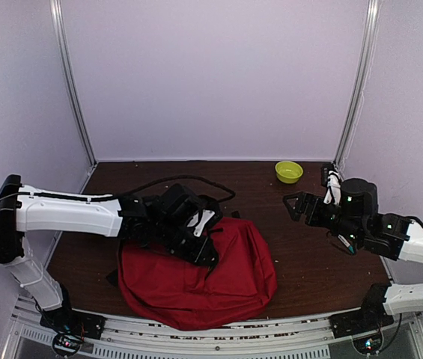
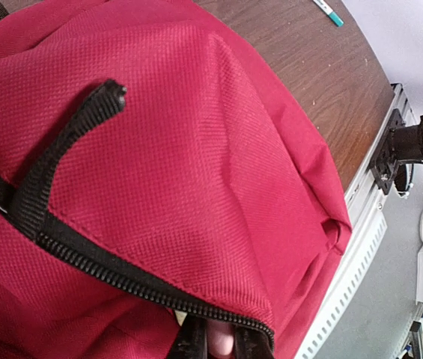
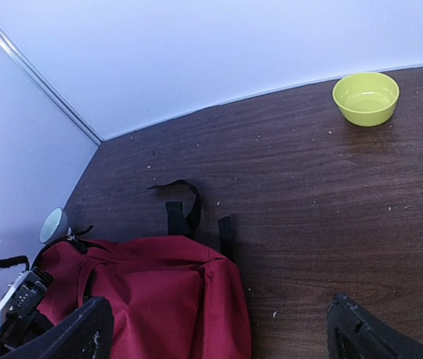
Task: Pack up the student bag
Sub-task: Place the pen in the lower front pocket of the bag.
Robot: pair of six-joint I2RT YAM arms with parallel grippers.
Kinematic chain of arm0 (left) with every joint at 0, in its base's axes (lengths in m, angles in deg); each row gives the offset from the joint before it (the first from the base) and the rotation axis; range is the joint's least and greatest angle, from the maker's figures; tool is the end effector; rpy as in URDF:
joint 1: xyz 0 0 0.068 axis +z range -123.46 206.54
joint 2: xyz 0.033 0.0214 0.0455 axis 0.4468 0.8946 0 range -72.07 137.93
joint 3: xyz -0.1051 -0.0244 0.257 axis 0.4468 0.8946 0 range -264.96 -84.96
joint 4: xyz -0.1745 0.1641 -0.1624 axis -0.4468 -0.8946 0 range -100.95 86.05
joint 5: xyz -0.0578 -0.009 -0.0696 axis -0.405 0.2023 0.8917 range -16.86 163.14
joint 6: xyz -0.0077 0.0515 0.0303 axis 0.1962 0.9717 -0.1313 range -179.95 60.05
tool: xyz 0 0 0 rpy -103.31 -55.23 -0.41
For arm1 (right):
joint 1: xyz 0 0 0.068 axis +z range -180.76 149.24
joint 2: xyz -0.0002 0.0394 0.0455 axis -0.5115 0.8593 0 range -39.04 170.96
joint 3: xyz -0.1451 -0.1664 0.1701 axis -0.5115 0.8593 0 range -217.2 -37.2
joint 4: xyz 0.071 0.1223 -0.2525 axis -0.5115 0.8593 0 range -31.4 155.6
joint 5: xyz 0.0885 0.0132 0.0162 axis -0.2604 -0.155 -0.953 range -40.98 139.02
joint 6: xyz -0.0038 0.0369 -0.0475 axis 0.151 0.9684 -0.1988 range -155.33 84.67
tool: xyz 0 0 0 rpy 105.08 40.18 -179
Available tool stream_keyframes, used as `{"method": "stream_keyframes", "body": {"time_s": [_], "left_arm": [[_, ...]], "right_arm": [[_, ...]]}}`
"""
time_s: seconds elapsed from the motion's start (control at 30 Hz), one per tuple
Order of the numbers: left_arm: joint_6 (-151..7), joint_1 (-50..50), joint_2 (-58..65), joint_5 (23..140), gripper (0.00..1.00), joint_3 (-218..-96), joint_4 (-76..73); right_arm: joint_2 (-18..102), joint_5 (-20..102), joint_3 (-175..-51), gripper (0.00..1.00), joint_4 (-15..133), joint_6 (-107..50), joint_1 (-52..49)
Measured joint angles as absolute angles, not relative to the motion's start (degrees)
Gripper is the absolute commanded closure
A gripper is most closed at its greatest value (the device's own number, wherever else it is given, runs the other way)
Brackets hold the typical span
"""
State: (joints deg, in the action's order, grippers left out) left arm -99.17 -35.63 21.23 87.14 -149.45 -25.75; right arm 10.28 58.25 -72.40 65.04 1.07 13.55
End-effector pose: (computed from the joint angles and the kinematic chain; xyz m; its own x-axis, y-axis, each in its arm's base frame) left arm 0.1676 -0.3405 0.2127 -0.8674 0.3290 -0.3734 0.4922 0.6778 -0.5461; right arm 0.1734 0.1593 0.2680 -0.5476 0.2839 -0.7871 -0.3193 0.7986 0.5102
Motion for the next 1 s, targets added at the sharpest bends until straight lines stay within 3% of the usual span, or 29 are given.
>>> {"method": "stream_keyframes", "body": {"time_s": [0.6, 1.0], "left_arm": [[-97.3, -35.6, 19.1, 87.7, 0.65, -148.1, -23.2], [-97.1, -35.7, 14.1, 87.3, 0.6, -145.1, -21.8]], "right_arm": [[10.2, 57.9, -72.4, 0.0, 65.3, 1.1, 13.5], [9.9, 58.1, -72.6, 0.0, 66.9, 0.8, 13.4]]}}
